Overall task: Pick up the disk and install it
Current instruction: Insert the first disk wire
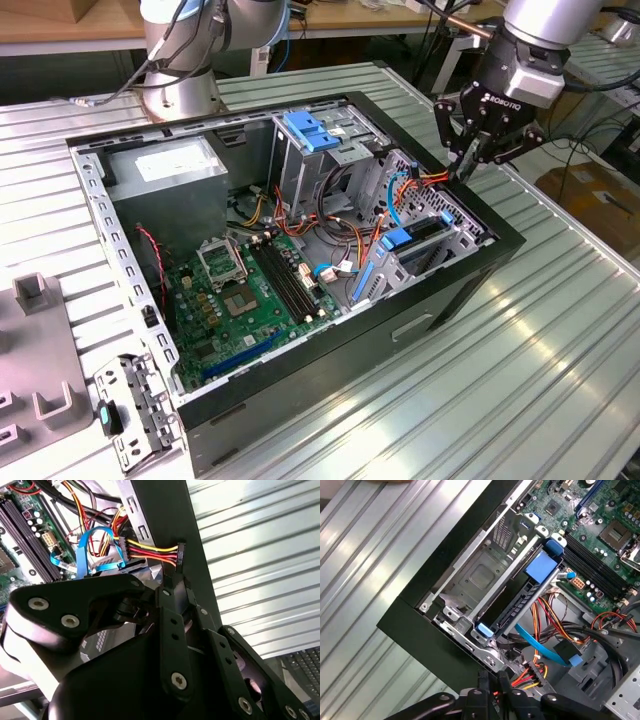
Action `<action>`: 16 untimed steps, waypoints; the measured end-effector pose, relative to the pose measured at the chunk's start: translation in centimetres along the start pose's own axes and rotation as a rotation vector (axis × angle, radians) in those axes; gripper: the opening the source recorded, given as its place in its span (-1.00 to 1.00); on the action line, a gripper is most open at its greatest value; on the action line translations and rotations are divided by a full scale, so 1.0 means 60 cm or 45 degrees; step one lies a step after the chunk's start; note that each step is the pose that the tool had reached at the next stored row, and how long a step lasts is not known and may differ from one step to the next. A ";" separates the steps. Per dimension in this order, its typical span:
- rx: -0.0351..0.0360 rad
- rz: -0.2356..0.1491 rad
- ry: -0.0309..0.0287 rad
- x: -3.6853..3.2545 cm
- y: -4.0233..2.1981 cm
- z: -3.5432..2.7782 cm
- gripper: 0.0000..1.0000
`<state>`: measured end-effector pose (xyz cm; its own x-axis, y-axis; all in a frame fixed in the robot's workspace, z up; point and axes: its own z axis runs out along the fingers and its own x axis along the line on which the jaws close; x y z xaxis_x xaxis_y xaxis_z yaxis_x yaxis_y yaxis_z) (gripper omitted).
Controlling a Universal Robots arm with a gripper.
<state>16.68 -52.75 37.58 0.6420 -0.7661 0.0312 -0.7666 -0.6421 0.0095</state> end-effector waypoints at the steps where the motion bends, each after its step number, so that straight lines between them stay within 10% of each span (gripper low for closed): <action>1: 0.0002 -0.008 0.0002 -0.001 -0.003 0.000 -0.51; 9: 0.0017 -0.058 0.0007 -0.001 -0.021 0.000 -0.51; 16: 0.0060 -0.195 0.0020 -0.001 -0.021 0.000 -0.51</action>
<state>17.60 -51.87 37.58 0.7512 -0.6593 0.0313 -0.6598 -0.7513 0.0096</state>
